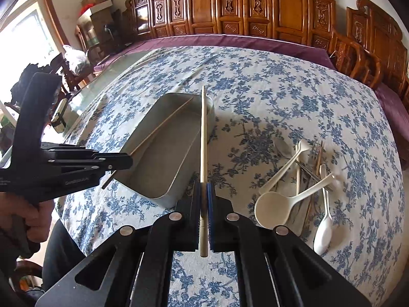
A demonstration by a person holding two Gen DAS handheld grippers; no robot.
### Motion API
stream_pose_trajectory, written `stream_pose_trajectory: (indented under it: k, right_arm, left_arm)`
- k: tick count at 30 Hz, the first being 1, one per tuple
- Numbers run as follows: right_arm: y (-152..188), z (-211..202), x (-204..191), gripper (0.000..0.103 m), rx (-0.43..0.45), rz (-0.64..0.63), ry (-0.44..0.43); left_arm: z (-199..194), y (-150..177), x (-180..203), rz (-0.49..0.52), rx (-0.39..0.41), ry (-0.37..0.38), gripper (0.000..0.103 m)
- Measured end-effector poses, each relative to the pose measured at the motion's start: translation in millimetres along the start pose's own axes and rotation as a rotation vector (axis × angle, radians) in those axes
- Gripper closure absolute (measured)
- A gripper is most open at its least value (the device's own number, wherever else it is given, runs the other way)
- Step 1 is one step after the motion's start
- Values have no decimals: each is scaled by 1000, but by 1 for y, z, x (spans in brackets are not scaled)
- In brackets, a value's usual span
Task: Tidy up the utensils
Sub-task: 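Carry the chopstick to the grey tray and open the right gripper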
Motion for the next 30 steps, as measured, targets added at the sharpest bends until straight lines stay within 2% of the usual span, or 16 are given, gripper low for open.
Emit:
stream_pose_trajectory:
  k: [8, 14, 17, 21, 24, 30]
  right_arm:
    - [-17, 5, -10, 97, -18, -46, -1]
    - [-19, 14, -15, 97, -26, -43, -14]
    - [-18, 21, -19, 97, -37, -49, -18]
    - [-21, 30, -23, 97, -42, -47, -29]
    - [-24, 41, -29, 97, -56, -34, -53]
    - [-32, 67, -42, 97, -85, -8, -93]
  left_arm:
    - [20, -17, -12, 3, -38, -39, 99]
    - [35, -16, -14, -10, -64, -32, 99]
    - [34, -16, -17, -28, -59, -31, 90]
    - [19, -15, -20, -18, -19, -44, 84]
    - [0, -11, -24, -16, 23, -57, 76]
    - [-31, -3, -41, -25, 80, -104, 74]
Point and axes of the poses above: each gripper's, at about its wrist camera, not at the fingertips, and z roughly the way its jaws point, x to its right, y to its underside, the point moved 4 cm from there along z, roughly the way its jaws point, and after that the axes turned 6 degrees about -x, right-handed, at the moved point
